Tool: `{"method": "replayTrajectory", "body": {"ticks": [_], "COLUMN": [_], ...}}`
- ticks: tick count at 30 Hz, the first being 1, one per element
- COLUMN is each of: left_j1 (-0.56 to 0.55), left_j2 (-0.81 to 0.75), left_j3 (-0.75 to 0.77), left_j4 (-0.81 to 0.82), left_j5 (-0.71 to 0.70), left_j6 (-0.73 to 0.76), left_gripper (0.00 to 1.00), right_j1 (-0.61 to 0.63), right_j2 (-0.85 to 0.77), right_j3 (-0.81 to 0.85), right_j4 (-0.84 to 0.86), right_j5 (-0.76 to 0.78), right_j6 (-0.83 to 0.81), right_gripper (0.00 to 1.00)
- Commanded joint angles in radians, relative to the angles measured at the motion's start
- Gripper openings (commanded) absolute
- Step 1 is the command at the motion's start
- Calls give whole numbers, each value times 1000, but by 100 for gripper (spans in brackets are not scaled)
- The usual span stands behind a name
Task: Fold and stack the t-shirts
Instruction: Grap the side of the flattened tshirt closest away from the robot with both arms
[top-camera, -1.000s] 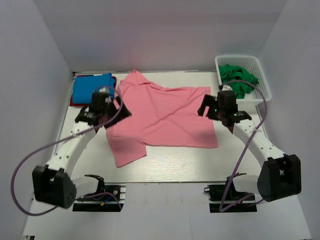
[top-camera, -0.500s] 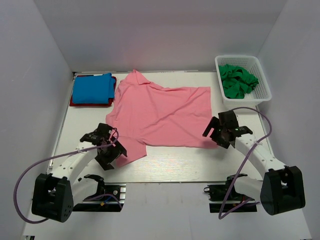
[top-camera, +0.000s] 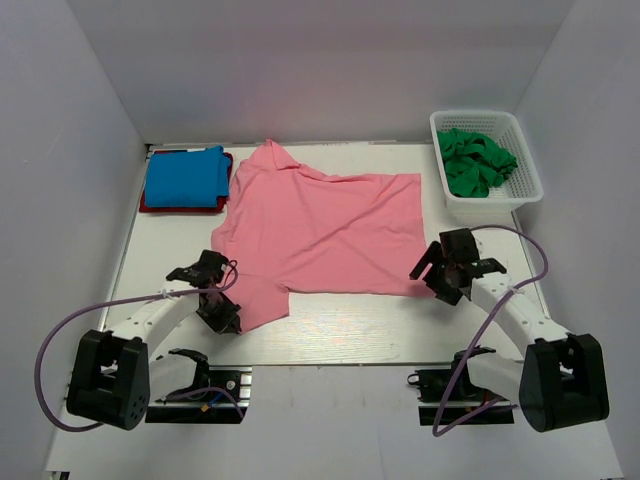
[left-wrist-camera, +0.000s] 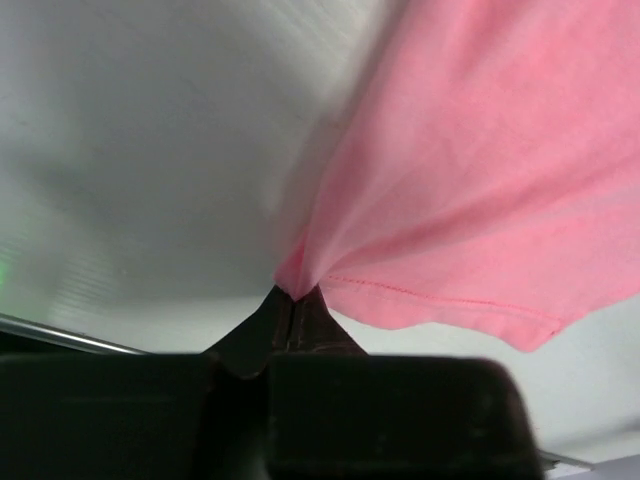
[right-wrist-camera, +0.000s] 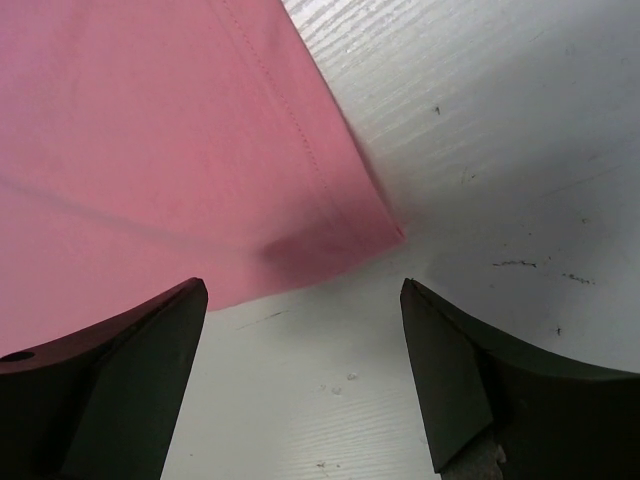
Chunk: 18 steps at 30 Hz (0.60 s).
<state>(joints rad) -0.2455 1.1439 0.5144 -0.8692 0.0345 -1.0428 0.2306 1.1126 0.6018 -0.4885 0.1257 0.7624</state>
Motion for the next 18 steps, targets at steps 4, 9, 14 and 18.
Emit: {"method": "replayTrajectory", "body": {"ticks": [4,9,14,18], "left_j1": [-3,-3,-3,-3], "left_j2": [40,54,4,-6], "left_j3": [-27,-7,-7,-7], "left_j4": [90,102,91,82], "left_j5": [-13,10,31,68], "left_j6": [32,52,61,72], "left_gripper": [0,0,0,0], "right_j1": [-10,-27,-51,-63], "right_j2": [65,115,154,151], "right_j3": [-30,-27,-51,-83], "right_j4": [93,91,85,88], "right_j5": [-26,26,66,44], "right_j6": [81,83,92,98], "right_gripper": [79,74,60,18]}}
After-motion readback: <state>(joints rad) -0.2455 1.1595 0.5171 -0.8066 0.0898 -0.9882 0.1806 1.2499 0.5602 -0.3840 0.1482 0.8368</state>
